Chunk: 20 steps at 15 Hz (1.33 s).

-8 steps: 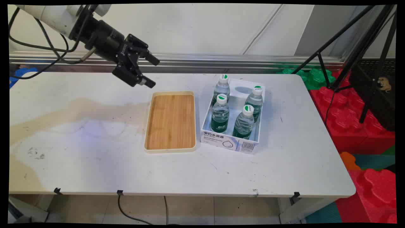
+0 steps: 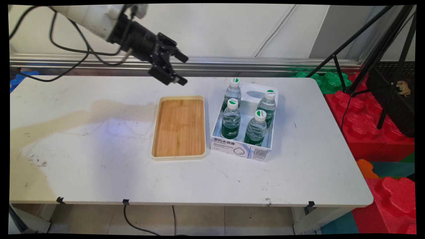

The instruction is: Pick up the green bottle from the white box

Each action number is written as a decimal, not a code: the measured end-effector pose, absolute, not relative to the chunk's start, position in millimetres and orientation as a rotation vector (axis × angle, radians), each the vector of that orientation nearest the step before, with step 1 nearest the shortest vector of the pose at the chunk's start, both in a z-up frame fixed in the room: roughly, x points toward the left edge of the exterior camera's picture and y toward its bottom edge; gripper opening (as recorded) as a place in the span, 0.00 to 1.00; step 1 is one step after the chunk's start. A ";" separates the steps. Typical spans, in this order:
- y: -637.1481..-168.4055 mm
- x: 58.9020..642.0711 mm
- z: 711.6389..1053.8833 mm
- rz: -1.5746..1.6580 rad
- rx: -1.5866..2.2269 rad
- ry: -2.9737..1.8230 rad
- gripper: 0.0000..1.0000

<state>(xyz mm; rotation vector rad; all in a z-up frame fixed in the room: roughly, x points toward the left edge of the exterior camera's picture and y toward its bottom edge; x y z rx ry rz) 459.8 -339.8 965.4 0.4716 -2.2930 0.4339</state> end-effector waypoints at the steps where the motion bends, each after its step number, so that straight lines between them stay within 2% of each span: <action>1: -347.6 453.3 961.0 0.440 0.472 -2.291 1.00; 20: -446.5 359.4 860.0 0.413 0.555 -2.337 1.00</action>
